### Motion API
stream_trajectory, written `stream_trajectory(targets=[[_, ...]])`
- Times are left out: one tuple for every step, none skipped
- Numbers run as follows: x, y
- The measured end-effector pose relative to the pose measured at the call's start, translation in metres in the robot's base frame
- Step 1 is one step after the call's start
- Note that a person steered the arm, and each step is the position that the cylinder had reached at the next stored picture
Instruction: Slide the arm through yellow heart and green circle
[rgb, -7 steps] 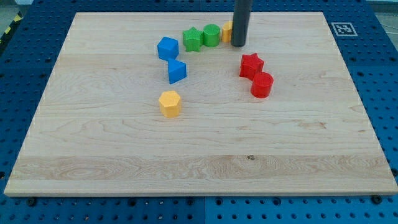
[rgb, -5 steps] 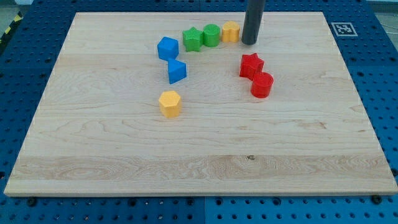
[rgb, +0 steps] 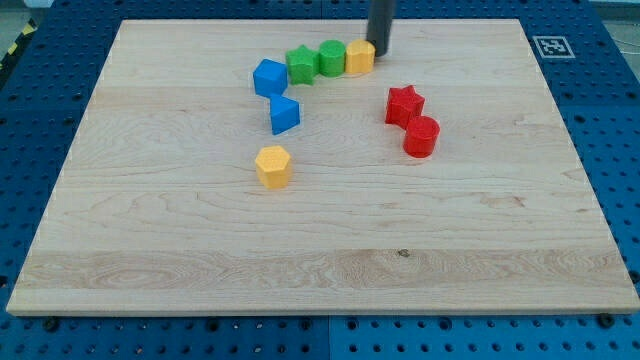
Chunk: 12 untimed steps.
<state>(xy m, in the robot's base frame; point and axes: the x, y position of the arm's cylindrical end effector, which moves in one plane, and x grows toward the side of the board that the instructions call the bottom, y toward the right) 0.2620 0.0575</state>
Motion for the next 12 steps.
stream_trajectory(targets=[[0.000,-0.052],[0.000,-0.110],[0.001,-0.155],[0.003,-0.182],[-0.030,-0.185],[-0.069,-0.180],[-0.071,-0.173],[-0.070,-0.157],[-0.070,-0.146],[-0.070,-0.145],[-0.069,-0.142],[-0.070,-0.103]])
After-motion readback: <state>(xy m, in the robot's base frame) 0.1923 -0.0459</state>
